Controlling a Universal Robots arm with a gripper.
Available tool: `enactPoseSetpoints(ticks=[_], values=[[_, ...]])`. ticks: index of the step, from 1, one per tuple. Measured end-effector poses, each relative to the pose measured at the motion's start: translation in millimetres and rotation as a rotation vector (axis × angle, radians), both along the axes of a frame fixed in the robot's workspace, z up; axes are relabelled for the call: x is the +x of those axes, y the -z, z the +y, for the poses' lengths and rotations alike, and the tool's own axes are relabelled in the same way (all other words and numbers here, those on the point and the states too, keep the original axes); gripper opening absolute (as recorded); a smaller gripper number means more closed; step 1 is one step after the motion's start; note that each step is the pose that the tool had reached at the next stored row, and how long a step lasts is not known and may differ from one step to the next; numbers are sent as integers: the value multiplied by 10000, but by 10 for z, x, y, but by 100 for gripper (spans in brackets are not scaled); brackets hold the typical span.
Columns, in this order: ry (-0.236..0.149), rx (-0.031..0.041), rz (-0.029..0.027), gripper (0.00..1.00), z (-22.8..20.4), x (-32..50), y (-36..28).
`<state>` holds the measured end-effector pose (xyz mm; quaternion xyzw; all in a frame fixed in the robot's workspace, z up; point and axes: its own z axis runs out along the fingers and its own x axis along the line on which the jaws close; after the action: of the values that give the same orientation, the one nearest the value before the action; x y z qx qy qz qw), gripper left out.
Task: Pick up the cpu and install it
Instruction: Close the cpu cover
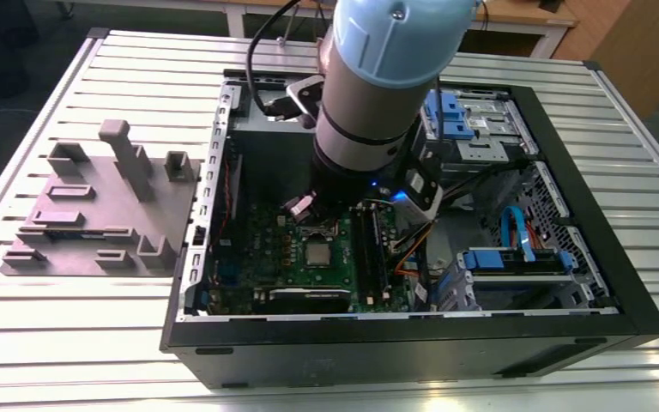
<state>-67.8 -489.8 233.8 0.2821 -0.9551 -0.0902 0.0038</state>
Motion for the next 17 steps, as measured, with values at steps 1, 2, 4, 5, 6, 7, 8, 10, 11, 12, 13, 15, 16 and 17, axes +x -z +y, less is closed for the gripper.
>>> enactPoseSetpoints(ticks=[1, 2, 4, 5, 6, 7, 8, 10, 11, 12, 13, 15, 16, 17], values=[[-6, 94, 2, 10, 0, 23, 0], [-9, 190, 6, 10, 0, 56, 0], [-10, 311, 18, 10, 1, 124, 2], [-11, 327, 25, 10, 1, 156, 5], [-16, 332, 30, 10, 1, 178, 6], [-51, 334, 31, 10, 1, 186, 7], [-141, 334, 32, 10, 2, 189, 8], [-494, 331, 39, 10, 1, 189, 11], [-675, 331, 41, 10, 1, 189, 13], [-853, 331, 44, 10, 1, 189, 15], [-1034, 330, 47, 10, 1, 189, 16], [-1393, 330, 53, 10, 1, 189, 19], [-1574, 330, 56, 10, 1, 189, 20], [-1767, 330, 60, 10, 1, 189, 21]])
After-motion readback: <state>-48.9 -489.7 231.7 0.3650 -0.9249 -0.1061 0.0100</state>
